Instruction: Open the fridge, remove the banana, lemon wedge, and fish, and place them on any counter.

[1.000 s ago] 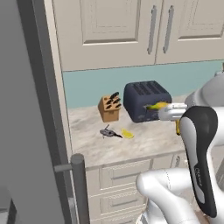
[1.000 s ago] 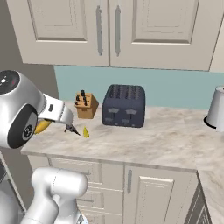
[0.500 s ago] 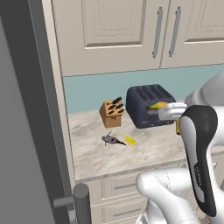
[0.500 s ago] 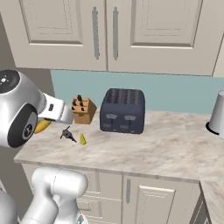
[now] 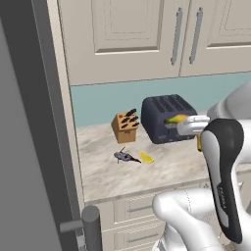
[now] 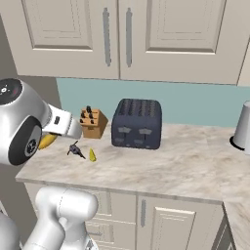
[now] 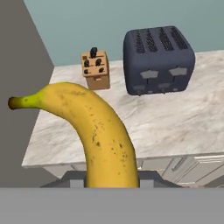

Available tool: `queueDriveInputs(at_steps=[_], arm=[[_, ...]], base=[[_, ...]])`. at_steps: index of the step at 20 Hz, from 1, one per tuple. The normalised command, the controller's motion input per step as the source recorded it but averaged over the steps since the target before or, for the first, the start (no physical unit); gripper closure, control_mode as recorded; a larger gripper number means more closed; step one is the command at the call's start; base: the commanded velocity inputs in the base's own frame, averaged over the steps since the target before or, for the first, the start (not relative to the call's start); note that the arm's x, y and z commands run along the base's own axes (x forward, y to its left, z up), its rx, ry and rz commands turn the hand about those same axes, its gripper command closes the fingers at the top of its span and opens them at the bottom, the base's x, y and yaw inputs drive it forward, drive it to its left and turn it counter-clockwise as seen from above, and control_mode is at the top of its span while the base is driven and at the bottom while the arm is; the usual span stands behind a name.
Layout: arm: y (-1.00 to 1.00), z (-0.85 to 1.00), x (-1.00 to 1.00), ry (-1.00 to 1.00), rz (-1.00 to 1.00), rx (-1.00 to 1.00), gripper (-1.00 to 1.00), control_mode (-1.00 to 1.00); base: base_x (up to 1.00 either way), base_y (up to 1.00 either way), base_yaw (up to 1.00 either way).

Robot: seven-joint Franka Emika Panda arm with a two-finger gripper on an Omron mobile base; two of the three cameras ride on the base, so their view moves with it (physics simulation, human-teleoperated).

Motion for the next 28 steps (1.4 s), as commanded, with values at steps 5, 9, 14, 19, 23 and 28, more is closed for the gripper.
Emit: queueDriveInputs(at_steps=[5, 9, 14, 19, 23, 28], arm=[[-0.03, -0.14, 0.26, 0.09, 0.01, 0.0, 1.0, -1.0], [0.0, -0.44, 0.59, 0.08, 0.17, 0.0, 1.0, -1.0], [-0.05, -0.49, 0.54, 0.02, 0.36, -0.01, 1.0, -1.0], [0.0, -0.41, 0.52, 0.05, 0.28, -0.04, 1.0, -1.0], [0.0, -0.26, 0.45, 0.12, 0.09, -0.1, 1.0, -1.0], [0.0, -0.27, 0.33, 0.06, 0.0, -0.12, 1.0, -1.0]], base=[[0.0, 0.0, 0.0], [0.0, 0.0, 0.0], [0.0, 0.0, 0.0], [0.0, 0.0, 0.0], [0.0, 0.0, 0.0], [0.0, 0.0, 0.0]])
